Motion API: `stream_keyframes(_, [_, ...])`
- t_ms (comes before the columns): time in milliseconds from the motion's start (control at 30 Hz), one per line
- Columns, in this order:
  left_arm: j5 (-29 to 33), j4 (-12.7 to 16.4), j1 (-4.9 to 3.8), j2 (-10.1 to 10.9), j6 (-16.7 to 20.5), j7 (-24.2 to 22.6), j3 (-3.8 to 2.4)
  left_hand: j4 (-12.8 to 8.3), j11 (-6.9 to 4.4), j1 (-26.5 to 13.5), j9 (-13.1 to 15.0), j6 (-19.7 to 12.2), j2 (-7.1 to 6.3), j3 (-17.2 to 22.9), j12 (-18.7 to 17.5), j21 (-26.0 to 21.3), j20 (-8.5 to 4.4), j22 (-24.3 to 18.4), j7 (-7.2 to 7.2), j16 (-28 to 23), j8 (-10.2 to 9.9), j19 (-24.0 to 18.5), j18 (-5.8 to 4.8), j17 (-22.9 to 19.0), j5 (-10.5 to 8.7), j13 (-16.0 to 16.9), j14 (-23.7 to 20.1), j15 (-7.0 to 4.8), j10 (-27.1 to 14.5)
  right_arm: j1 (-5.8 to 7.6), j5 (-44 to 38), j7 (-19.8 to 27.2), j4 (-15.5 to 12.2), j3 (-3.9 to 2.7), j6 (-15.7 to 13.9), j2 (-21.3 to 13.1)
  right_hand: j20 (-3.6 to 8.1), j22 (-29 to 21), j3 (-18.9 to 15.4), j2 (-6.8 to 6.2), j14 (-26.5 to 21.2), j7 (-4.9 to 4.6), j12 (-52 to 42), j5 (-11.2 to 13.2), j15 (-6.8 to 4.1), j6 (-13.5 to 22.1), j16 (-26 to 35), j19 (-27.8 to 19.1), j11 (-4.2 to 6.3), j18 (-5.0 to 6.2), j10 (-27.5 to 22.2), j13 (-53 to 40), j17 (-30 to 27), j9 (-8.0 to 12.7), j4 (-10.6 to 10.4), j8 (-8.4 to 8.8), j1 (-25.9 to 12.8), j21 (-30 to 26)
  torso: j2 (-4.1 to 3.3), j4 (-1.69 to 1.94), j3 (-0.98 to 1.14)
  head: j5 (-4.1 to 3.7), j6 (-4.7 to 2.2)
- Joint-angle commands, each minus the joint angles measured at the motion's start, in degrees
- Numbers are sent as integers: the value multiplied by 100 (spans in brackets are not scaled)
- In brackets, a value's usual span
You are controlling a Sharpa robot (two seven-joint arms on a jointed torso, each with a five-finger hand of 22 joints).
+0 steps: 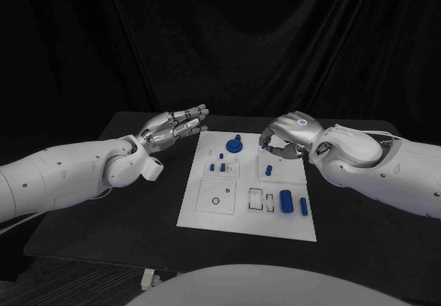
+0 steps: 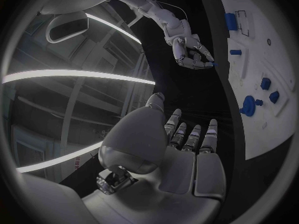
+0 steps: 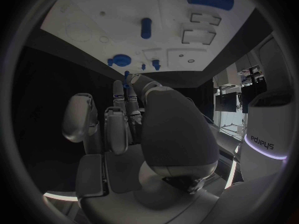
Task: Assemble the parts on the task board
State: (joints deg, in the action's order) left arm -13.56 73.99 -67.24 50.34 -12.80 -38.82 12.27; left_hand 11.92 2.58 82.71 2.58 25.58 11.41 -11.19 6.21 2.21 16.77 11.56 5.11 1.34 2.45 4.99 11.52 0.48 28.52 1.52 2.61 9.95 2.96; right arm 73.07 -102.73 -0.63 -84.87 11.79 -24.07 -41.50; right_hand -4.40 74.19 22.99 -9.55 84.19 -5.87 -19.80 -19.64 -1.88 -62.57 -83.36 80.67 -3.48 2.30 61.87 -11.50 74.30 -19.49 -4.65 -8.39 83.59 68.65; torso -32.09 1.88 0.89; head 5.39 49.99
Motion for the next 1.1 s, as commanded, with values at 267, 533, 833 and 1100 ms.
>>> stream_keyframes(267, [40, -1, 10, -12, -88, -572, -6, -66, 36, 59, 12, -16, 16, 54, 90, 78, -23, 44, -44, 86, 43, 47, -133, 52, 111, -10, 72, 13, -27, -63, -359, -172, -421, 0, 442, 317, -18, 978, -24, 132, 180, -35, -54, 34, 46, -128, 91, 27, 71, 224, 152, -8, 53, -101, 45, -112, 10, -84, 6, -7, 0, 36, 1])
stream_keyframes(533, [40, 2, 13, 1, -92, -570, -5, -66, 32, 59, 13, -9, 19, 56, 91, 81, -23, 57, -47, 90, 45, 53, -133, 54, 111, -10, 78, 12, -27, -305, -467, -147, -298, 1, 852, 629, -21, 974, -10, 143, 178, -41, -43, 48, 47, -122, 94, 21, 69, 228, 162, -1, 47, -94, 66, -97, 40, -98, -4, 9, -2, 67, 1])
stream_keyframes(833, [40, 17, 14, 33, -90, -583, -5, -64, 24, 56, 16, 7, 15, 53, 99, 84, -23, 63, -54, 95, 48, 58, -132, 56, 108, -9, 84, 11, -24, -524, -485, -132, -72, 1, 1013, 886, -24, 967, -4, 146, 175, -54, -29, 52, 52, -109, 99, 10, 59, 233, 160, 7, 38, -85, 78, -81, 52, -123, -2, 4, 2, 101, 1])
stream_keyframes(1100, [41, 18, 15, 43, -93, -587, -5, -56, 18, 39, 19, 19, -15, 30, 99, 84, -23, 55, -55, 97, 53, 61, -131, 55, 104, -9, 83, 11, -22, -631, -488, -129, 37, 1, 995, 1020, -26, 965, -1, 151, 174, -58, -28, 53, 54, -105, 100, 7, 58, 235, 164, 8, 37, -82, 82, -75, 57, -131, -1, 2, 0, 112, 1])
